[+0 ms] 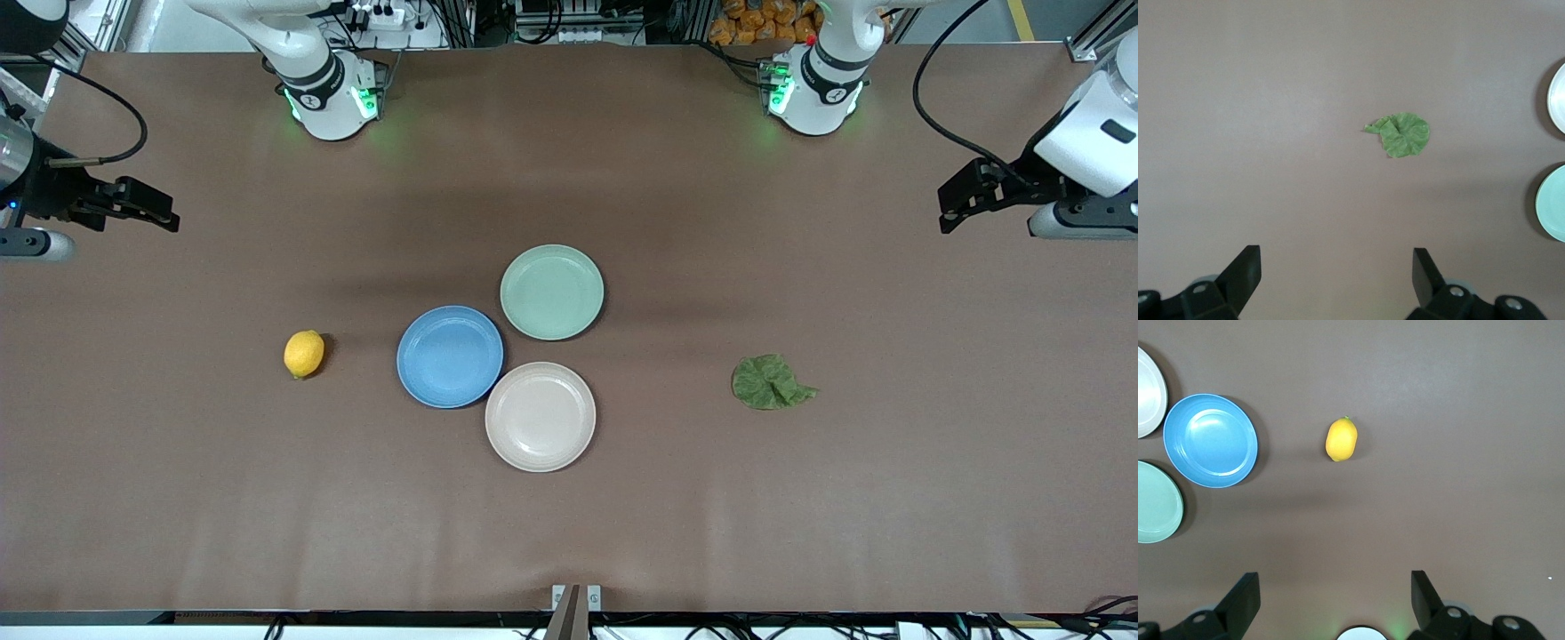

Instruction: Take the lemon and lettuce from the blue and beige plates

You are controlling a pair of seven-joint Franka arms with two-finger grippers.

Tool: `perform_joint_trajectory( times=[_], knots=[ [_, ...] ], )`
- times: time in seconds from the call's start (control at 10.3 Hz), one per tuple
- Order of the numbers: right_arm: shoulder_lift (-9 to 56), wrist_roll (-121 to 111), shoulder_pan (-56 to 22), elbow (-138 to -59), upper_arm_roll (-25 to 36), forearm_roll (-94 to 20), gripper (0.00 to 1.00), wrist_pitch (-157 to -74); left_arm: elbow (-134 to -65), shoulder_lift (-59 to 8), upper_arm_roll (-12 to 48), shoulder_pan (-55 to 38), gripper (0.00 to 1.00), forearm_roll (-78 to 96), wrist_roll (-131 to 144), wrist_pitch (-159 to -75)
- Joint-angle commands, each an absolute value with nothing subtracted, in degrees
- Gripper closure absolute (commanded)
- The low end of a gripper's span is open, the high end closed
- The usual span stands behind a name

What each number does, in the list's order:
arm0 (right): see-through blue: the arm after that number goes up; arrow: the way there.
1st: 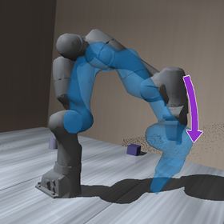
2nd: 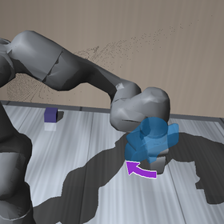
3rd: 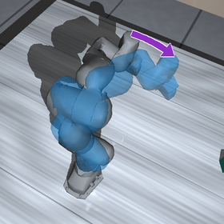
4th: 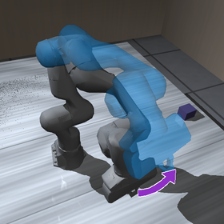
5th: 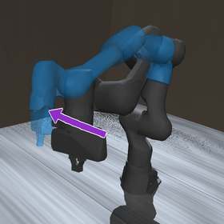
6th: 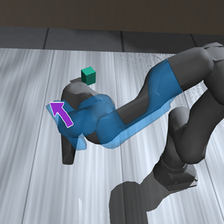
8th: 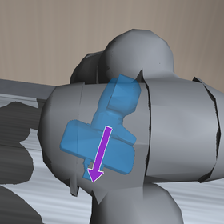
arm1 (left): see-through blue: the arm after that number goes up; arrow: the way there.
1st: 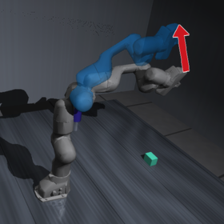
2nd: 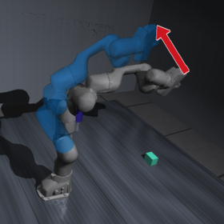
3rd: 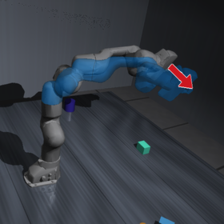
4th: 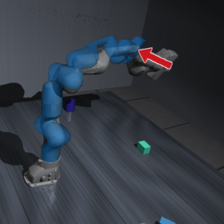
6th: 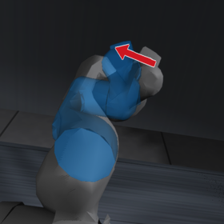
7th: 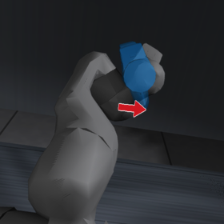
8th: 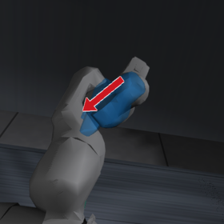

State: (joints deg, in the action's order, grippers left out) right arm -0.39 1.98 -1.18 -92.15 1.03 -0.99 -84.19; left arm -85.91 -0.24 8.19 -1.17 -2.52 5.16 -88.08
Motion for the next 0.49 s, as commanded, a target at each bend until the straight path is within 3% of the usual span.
perform_joint_trajectory(
  times=[0.0, 0.39],
  knots=[
    [-0.97, 1.49, -0.18, -92.55, 0.18, -1.05, 0.0, -84.11, -87.28, 1.14, 8.61, -0.44, 0.0, -2.99, 3.6, -88.07],
    [-0.79, 1.49, -0.18, -92.29, 0.26, -0.97, 0.0, -84.11, -87.1, 1.23, 8.7, -0.44, 0.0, -2.81, 3.78, -87.37]
  ],
)
